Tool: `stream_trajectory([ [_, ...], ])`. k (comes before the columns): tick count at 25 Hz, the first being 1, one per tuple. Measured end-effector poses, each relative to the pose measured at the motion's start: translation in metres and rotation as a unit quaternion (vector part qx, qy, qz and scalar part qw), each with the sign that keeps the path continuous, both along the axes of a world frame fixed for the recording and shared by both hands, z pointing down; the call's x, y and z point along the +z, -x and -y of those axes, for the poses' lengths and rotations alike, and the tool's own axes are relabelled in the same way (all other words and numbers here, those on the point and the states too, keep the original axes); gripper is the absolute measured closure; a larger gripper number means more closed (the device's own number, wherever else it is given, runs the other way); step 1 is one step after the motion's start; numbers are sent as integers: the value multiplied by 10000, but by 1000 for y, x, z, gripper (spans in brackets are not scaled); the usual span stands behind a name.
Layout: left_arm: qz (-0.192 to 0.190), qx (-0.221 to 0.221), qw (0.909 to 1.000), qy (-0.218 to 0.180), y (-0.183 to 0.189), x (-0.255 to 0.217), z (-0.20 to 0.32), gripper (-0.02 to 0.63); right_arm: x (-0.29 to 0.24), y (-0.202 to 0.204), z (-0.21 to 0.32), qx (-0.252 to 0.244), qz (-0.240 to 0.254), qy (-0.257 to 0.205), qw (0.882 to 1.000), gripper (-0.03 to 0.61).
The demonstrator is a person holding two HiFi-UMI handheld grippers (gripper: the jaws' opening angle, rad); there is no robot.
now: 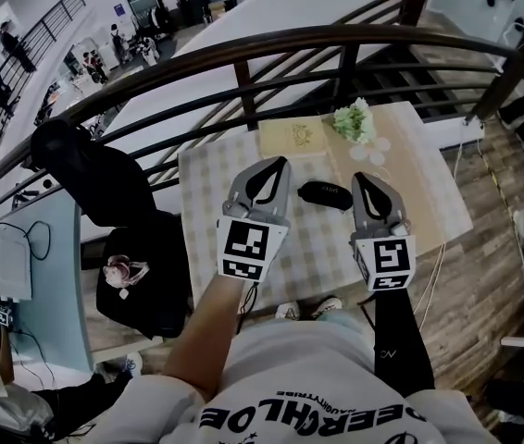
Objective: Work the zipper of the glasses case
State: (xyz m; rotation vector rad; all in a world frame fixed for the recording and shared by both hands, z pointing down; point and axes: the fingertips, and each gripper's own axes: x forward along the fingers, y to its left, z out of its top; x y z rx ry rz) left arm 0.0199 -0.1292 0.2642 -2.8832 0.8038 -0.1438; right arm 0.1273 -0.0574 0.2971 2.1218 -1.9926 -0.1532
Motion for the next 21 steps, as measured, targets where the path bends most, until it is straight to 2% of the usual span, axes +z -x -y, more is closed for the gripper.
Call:
stream_trajectory([
  [21, 31, 21, 10000, 29, -2, 2, 6, 610, 3, 0, 6, -35, 34, 55, 10000, 551],
])
